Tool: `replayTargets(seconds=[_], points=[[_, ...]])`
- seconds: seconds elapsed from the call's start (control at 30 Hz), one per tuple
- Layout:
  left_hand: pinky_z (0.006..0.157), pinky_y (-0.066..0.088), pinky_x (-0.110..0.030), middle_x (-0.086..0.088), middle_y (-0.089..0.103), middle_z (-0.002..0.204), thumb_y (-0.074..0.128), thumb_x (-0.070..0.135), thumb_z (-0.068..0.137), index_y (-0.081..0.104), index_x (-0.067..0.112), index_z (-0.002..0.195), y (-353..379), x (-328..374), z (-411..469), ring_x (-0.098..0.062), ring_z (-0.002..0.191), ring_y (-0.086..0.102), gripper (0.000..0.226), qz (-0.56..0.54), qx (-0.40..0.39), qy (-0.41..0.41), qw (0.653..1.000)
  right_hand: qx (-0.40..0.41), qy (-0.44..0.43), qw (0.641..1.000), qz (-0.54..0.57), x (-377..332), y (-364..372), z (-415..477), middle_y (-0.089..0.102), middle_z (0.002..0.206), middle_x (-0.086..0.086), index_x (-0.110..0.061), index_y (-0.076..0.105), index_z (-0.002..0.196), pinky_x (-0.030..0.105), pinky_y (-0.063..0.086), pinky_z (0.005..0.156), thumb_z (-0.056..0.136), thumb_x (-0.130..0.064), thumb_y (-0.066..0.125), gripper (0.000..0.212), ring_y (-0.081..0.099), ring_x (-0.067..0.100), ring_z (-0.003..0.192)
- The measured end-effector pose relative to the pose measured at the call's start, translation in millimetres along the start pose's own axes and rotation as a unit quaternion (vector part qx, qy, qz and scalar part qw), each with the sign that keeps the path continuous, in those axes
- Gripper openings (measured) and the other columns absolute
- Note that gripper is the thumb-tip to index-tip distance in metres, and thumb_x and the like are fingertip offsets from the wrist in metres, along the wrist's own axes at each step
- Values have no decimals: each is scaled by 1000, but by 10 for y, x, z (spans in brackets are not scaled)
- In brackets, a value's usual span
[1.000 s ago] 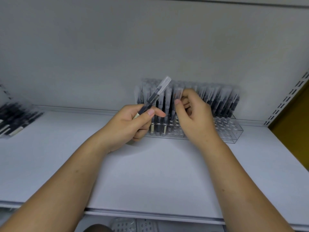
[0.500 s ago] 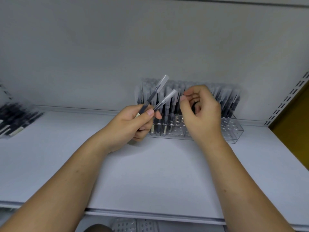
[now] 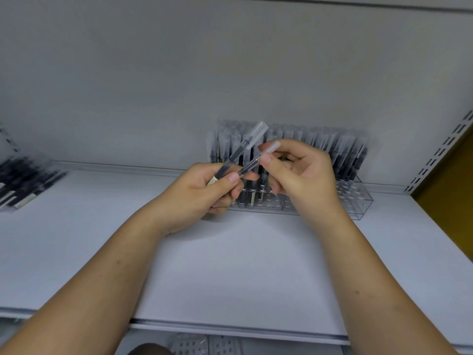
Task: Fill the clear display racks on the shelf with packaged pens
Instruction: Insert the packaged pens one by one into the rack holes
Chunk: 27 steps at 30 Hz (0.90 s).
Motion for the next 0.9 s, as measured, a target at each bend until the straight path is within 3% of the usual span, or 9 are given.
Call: replayTargets(seconds=[0.17, 0.23, 0.33, 0.47, 0.63, 0.77, 0.9], points=[[55, 23, -32, -29, 38, 68, 50, 34, 106, 62, -2, 108, -43, 4, 1, -25, 56, 23, 38, 64, 5, 7, 998, 49, -3, 997, 58, -2, -125, 48, 78, 92, 12, -11, 65, 98, 26, 40, 44, 100, -17, 62, 7, 71, 25, 61], [52, 20, -30, -24, 36, 66, 50, 33, 105, 65, 1, 110, -83, -11, 0, -23, 53, 20, 35, 65, 21, 1, 998, 84, -19, 993, 84, -34, -225, 68, 78, 89, 13, -15, 60, 97, 26, 42, 45, 101, -19, 58, 7, 70, 26, 60], [48, 22, -23, -10, 49, 76, 53, 27, 108, 70, 8, 117, -107, -12, 8, -16, 48, 24, 27, 32, 38, 3, 999, 151, -50, 983, 92, -80, -418, 64, 73, 80, 4, -16, 58, 99, 27, 40, 46, 104, -16, 54, 6, 61, 24, 54], [48, 15, -27, -1, 31, 69, 53, 29, 103, 74, 18, 104, -73, -8, 22, -14, 50, 19, 24, -3, 29, 4, 1000, 204, -74, 976, 27, -127, -564, 32, 70, 81, 5, -14, 58, 102, 28, 42, 47, 107, -17, 55, 6, 57, 22, 53], [50, 12, -28, -6, 18, 70, 49, 32, 103, 69, 18, 101, -87, 15, 26, -13, 51, 14, 24, -20, 39, 3, 999, 174, -90, 980, -38, -163, -472, 32, 71, 86, -13, -18, 58, 100, 29, 47, 50, 106, -10, 55, 10, 60, 20, 59], [51, 11, -27, 0, 20, 68, 45, 34, 104, 63, 11, 109, -105, 8, 23, -12, 52, 13, 29, -25, 44, -4, 999, 142, -95, 984, -44, -162, -360, 35, 69, 97, 4, -19, 60, 102, 21, 49, 56, 105, -8, 57, 12, 64, 18, 71], [52, 12, -24, 4, 21, 68, 44, 34, 104, 62, 10, 107, -97, 19, 22, -10, 52, 13, 29, -34, 45, -3, 998, 129, -100, 985, -51, -153, -331, 40, 70, 94, -5, -17, 60, 103, 20, 50, 58, 105, -9, 57, 9, 67, 17, 76]])
Point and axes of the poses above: each hand's wrist, its own z-axis towards the middle knuckle, its own y-axis out of the palm, x = y × z, the point moved 10 cm from there along z, towards the middle knuckle
